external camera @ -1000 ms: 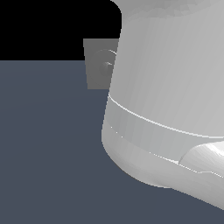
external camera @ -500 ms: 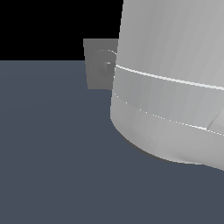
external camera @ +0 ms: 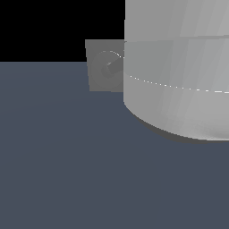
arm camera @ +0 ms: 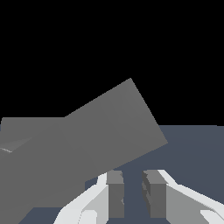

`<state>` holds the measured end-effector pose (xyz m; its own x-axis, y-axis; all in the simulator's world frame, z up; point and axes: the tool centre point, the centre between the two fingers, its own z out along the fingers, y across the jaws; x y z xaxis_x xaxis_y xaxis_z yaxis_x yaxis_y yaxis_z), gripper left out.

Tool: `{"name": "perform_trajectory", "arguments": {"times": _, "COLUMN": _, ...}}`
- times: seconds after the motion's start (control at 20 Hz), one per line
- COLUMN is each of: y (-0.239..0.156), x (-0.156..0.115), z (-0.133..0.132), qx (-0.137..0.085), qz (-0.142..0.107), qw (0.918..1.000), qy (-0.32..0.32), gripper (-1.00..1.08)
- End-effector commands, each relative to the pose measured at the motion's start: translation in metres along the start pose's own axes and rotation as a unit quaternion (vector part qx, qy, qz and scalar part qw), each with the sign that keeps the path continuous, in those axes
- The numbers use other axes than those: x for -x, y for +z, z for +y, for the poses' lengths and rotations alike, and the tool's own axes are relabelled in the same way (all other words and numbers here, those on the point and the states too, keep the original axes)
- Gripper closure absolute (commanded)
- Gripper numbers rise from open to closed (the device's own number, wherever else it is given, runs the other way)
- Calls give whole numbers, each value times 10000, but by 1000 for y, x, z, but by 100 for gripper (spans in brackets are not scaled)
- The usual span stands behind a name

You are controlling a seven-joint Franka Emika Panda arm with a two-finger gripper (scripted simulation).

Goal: Turn on the faucet by rotating a designated handle.

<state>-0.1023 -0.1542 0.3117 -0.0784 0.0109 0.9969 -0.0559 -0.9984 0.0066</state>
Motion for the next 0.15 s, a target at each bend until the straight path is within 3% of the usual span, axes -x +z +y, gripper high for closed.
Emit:
{"name": "perform_trajectory", "arguments": {"times": 0.0, "y": 4, "x": 1, "z": 1, "qx": -18, "qz": -403, "qw": 9990, "qy": -187, "gripper": 108}}
{"name": "perform_trajectory", "arguments": {"times": 0.1, "y": 4, "x": -3, "z": 1, "qx": -19, "qz": -398, "qw": 9990, "qy": -204, "gripper": 108}}
